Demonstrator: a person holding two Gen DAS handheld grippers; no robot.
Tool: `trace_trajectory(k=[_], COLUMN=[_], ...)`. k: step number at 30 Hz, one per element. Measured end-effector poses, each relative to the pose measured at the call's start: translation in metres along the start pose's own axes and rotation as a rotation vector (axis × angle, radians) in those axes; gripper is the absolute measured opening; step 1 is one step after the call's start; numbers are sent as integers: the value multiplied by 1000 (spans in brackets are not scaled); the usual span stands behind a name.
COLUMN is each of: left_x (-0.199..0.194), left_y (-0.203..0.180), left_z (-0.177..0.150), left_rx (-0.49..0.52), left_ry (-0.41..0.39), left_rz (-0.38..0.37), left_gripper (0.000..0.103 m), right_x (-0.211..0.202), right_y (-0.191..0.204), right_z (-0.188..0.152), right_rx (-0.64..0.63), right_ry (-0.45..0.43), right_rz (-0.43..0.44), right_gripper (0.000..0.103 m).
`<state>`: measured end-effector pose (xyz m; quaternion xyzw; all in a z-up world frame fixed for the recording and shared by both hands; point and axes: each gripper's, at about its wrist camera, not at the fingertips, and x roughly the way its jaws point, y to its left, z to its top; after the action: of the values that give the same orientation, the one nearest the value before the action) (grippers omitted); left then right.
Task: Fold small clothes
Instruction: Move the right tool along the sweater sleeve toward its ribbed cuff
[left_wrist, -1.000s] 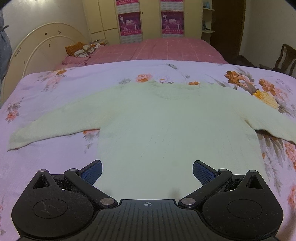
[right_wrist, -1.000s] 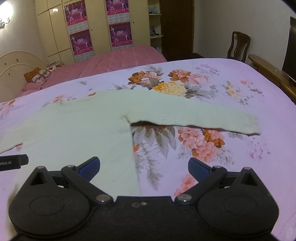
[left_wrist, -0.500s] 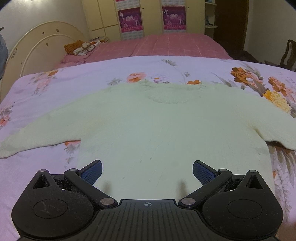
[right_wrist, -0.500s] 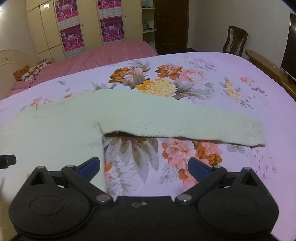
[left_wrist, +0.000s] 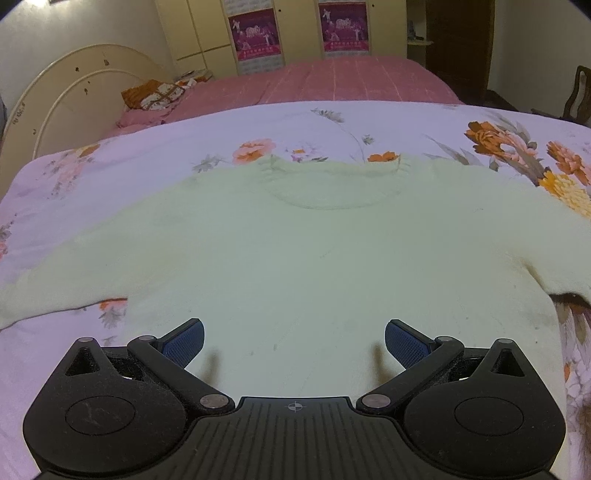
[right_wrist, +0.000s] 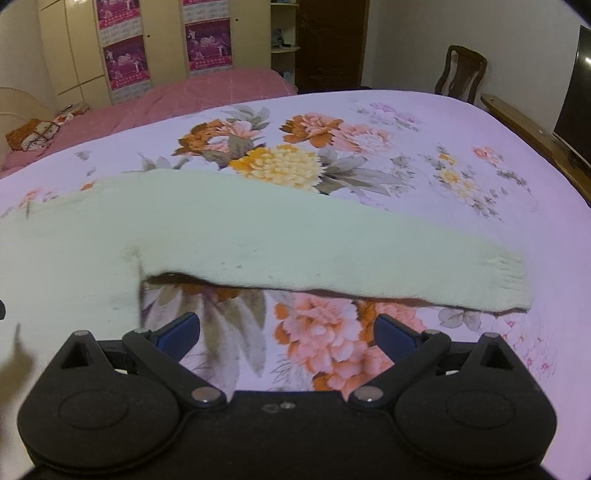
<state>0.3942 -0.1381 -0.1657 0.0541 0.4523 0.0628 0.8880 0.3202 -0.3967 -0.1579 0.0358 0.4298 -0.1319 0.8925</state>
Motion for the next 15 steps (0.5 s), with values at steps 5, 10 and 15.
trace_trajectory(k=[5, 10, 15], left_x=[9, 16, 23], left_y=[-7, -10, -10], left_z=[4, 8, 9], left_rx=[13, 25, 19], left_ry=[1, 0, 10], left_rz=[-6, 3, 7], left_gripper=[103, 103, 103], right_x=[9, 17, 28], right_y=[-16, -32, -46], right_z=[2, 3, 3], right_rx=[36, 63, 104], right_ry=[11, 25, 39], right_rz=[-12, -34, -40], right_gripper=[99, 99, 98])
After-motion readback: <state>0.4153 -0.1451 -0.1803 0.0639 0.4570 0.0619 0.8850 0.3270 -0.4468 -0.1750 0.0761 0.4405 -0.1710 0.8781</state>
